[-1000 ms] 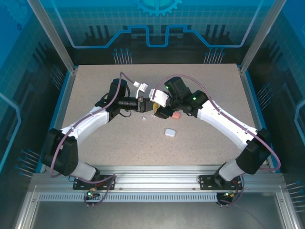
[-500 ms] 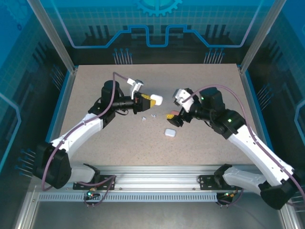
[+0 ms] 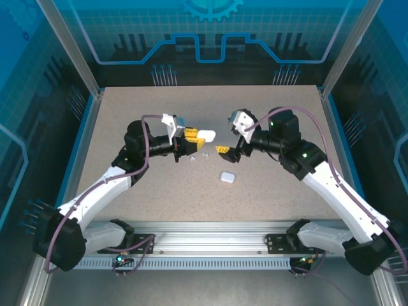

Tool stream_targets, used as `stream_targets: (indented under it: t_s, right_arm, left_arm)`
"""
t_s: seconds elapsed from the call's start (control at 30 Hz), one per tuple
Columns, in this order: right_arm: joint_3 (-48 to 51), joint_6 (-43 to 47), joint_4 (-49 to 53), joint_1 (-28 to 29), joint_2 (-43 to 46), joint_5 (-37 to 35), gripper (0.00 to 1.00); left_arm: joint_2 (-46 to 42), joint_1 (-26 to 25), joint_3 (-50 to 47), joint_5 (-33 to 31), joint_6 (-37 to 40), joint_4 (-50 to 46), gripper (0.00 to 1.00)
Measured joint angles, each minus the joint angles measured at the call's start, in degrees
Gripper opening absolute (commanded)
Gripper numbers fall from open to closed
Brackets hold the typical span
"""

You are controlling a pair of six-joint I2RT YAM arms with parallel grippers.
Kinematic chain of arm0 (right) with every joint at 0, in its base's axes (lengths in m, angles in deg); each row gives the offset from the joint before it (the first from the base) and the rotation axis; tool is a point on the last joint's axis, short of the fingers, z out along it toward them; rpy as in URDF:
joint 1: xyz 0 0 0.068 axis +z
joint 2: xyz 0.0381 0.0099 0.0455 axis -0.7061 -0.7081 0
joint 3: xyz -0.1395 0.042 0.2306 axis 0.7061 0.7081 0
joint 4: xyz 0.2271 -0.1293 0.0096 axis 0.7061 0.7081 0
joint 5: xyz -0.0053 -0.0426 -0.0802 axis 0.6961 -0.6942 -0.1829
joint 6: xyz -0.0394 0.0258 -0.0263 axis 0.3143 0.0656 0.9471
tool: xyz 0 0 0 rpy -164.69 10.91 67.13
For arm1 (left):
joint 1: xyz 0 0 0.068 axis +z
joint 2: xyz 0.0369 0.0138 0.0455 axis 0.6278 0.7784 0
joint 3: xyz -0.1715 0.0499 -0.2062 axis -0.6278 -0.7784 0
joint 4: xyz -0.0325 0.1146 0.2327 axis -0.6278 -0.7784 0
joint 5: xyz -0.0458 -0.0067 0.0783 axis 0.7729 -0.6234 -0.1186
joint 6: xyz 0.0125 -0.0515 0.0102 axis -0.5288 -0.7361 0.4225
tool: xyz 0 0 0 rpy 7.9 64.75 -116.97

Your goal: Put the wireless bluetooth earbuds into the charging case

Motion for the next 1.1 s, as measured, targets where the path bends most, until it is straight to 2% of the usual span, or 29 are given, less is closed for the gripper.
stream_targets:
  t_s: [0.2,0.57,0.8,1.1]
  right_arm:
    - [-6.6,2.7,1.5,0.0,-5.2,2.2,0.94]
    - [-8.4,5.2,4.1,1.8,-9.4,3.0,0.94]
    - [-9.8,5.6,4.6,1.9,-10.8,1.6,0.85]
    - [-11.9,5.6,5.6,1.9,-11.4,1.1,0.82]
  left_arm:
    - [-0.9,-0.2,-1.4,0.0,2.7,0.7,0.09]
    - [-1.8,-0.3,-1.6,-0.2,3.2,0.7,0.09]
    - [-1.8,-0.3,-1.6,-0.3,3.3,0.7,0.08]
    - [-1.8,-0.3,-1.6,-1.1,4.2,0.4,0.08]
